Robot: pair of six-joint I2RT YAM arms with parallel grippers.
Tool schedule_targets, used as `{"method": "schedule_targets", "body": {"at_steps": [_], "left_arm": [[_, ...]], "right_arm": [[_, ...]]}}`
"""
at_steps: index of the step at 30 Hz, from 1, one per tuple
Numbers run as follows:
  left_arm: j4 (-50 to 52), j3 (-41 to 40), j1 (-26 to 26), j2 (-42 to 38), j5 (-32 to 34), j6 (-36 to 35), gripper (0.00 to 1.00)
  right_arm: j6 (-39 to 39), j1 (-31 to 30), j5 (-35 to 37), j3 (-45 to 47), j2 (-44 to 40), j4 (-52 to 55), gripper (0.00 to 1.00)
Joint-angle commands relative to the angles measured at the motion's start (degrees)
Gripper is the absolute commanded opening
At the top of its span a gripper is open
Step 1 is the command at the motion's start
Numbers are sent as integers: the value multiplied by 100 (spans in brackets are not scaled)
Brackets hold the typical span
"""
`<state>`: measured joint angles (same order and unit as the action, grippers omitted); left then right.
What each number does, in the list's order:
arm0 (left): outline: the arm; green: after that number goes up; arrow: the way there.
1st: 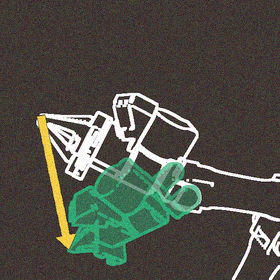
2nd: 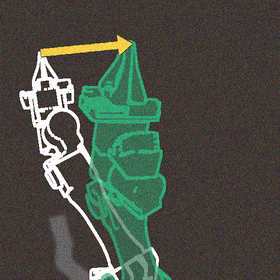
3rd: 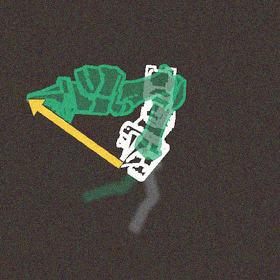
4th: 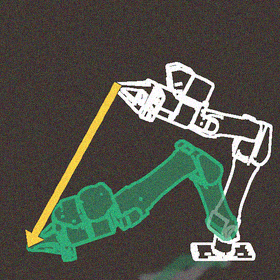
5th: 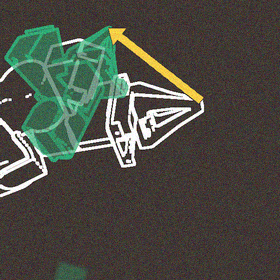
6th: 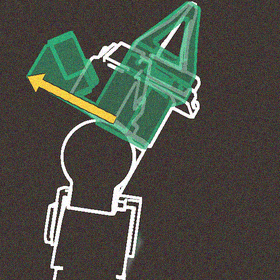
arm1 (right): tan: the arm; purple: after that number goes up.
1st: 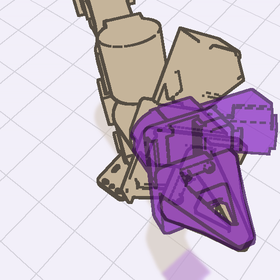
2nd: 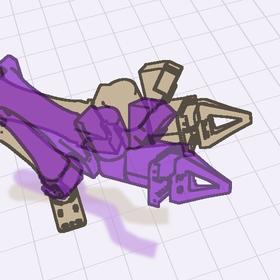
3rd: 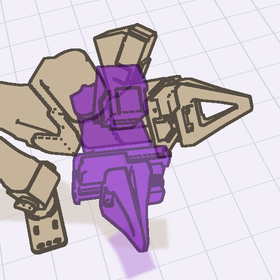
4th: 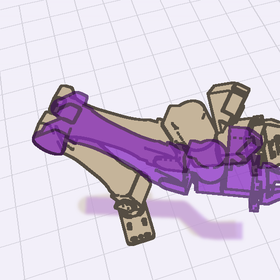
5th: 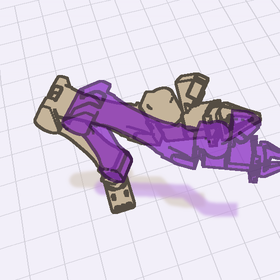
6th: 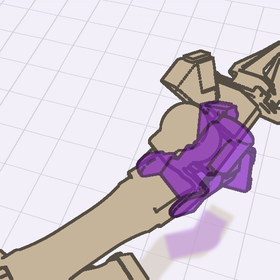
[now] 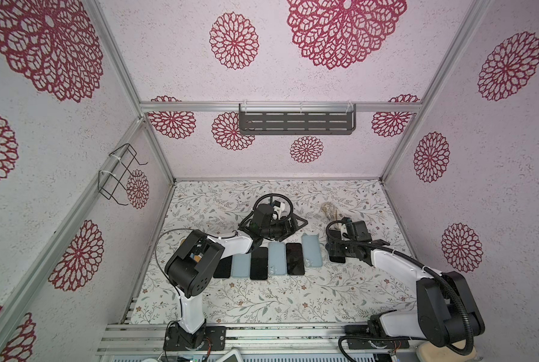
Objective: Take the phone out of the phone case
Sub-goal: Pick up the phone from the middle-right of the table, then pass the phone.
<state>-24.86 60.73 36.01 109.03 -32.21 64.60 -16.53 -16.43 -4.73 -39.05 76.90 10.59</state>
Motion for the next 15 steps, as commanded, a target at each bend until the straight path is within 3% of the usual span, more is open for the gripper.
{"method": "schedule_targets", "body": {"at_steps": [1,10,15], "left_arm": [[-235,163,167,163,-28,233,98],[-861,144,231,642,-56,859,94],[-1304,106,218,845,-93,1180,87]], "right_arm": [[100,-122,-460,-94,-353,-575,52],[113,-438,-1207,-108,-429,-957,51],[115,-565,-1430,-180,-431,-982,50]]}}
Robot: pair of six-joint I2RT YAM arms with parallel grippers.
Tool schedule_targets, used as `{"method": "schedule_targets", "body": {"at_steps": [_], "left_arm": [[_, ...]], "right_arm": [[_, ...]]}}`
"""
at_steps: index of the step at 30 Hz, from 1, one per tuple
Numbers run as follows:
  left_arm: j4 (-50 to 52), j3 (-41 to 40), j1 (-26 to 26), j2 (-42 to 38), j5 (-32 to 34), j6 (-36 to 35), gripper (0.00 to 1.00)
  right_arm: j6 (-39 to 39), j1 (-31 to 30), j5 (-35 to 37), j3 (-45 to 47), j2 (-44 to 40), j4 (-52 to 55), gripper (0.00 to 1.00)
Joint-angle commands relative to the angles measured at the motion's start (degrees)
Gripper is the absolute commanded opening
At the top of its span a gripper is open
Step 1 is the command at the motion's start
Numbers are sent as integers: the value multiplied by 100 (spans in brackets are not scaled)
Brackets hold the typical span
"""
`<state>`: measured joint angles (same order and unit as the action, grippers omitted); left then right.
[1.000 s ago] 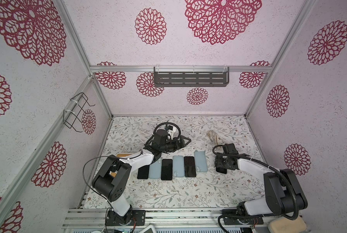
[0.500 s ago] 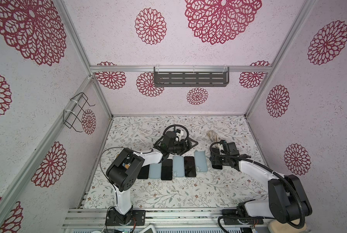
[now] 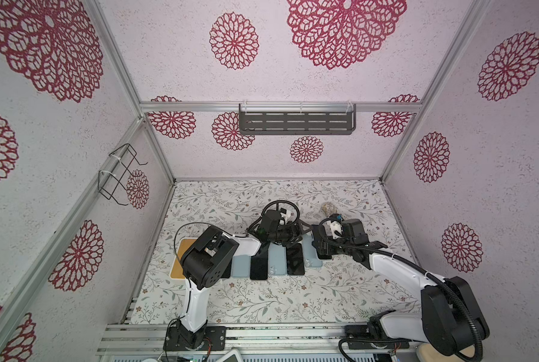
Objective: Take the phone out of the phone case
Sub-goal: Pass the phone.
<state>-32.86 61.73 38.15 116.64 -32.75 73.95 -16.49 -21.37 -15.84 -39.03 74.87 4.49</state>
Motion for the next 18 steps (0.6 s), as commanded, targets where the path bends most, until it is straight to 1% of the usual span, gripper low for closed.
{"method": "schedule_targets", "body": {"at_steps": [1,4,8,15,18], "left_arm": [[-555,-11,8,99,-24,283,85],[-687,-38,-9,116,-7,356,78],[-711,-4,-1,145,-38,357,66],[-798,40,4,271,-98,442,51],[-860,52,15,315,-116,477,42]], "right_arm": [[113,-91,-347,-185,-220,-377,49],[137,-131,-392,-185,-203,-371,49],[107,-166,-385,-184,-188,-422,48],[53,-214,-451,-202,-134,-494,47],[13,-228,-470,-198,-127,-527,47]]}}
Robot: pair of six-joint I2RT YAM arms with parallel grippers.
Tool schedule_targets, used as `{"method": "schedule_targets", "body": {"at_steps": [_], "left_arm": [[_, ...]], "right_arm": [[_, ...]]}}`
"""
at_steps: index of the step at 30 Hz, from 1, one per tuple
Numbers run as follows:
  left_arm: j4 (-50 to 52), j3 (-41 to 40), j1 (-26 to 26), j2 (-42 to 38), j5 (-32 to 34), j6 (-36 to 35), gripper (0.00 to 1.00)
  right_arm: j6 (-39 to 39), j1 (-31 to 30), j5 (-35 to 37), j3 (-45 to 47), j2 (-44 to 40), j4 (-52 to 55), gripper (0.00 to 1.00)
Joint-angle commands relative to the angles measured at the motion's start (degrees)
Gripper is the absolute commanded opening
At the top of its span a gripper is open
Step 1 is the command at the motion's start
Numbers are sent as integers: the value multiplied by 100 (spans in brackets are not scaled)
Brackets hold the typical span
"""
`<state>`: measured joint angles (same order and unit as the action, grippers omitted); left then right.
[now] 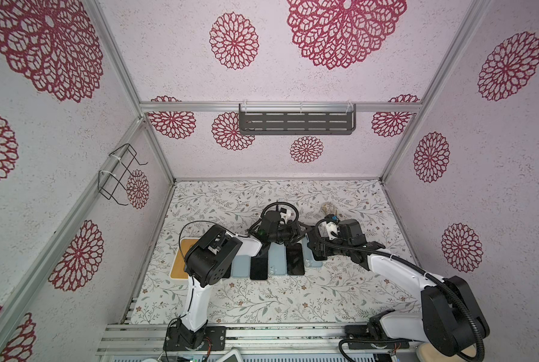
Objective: Take the phone out of the phone case
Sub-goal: Pass the phone.
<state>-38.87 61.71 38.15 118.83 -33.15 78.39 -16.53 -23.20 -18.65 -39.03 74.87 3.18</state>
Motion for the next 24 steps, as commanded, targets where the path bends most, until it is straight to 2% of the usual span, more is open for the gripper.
{"method": "schedule_targets", "body": {"at_steps": [1,8,11,15,17,20,24], "left_arm": [[-283,60,19,109,-87,45,37],[-851,-20,-21,165,-252,341,11],[-1249,-178,-131,82,-286,545,6],[-1330,-478,-399,-437,-251,341,0],[-1516,-769,-667,-1016,-186,137,0],[-1874,-1111,-1081,-1642,-248,-165,0],[-3034,-1340,-1511,-1979,-542,8,0]], "right_arm": [[9,-53,-206,-197,-123,-397,47],[-84,-88,-237,-165,-139,-478,46],[-193,-96,-221,-124,-190,-533,48],[-397,-90,11,-87,-567,-494,80],[-676,-71,450,-46,-978,-416,90],[-1252,31,276,161,-1604,-853,99],[-1985,84,-417,432,-1957,-1772,99]]}}
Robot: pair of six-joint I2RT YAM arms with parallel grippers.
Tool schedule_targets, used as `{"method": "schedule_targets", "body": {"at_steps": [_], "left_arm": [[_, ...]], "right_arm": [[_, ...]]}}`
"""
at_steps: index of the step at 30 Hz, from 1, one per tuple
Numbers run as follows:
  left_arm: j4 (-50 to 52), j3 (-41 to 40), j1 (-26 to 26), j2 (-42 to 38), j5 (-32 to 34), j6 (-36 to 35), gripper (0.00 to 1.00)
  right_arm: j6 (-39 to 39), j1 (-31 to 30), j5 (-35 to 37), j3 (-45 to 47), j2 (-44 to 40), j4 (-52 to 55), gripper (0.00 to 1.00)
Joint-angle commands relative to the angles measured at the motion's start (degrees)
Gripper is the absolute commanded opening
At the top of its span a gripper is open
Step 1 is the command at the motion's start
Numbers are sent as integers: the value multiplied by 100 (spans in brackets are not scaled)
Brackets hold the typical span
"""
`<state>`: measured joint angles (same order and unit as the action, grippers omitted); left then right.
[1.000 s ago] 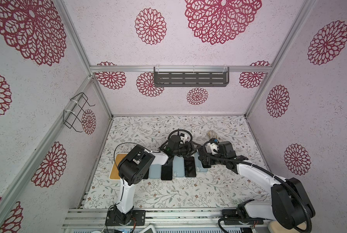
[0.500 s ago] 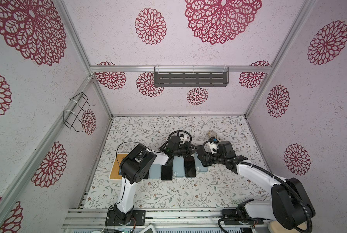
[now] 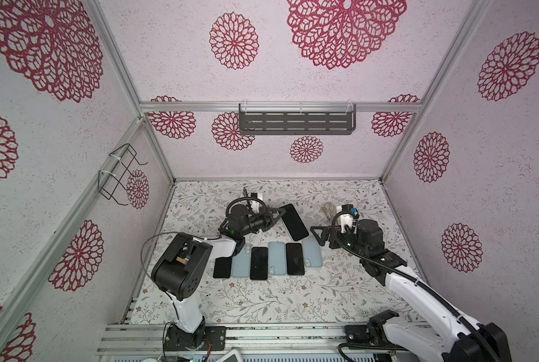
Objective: Take the phone out of the phone case
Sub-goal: Pass the phone, then remove the phone case from the phone.
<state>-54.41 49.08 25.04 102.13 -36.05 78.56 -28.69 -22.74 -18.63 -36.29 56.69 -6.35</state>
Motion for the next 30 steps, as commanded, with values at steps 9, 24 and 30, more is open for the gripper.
{"method": "schedule_targets", "body": {"at_steps": [9,24,30], "left_arm": [[-2671,-116,-298,-351,104,381,0],[-2148,-206,-69,-703,854,205,0],[-2060,-259,-50,-764,911,228,0]], "right_arm": [[-2209,-372,-1182,927,482,-4627,94],[-2469,-1116,-1263,460,2103,-6535,64],[-2470,-1180,-1223,395,2207,-6582,51]]}}
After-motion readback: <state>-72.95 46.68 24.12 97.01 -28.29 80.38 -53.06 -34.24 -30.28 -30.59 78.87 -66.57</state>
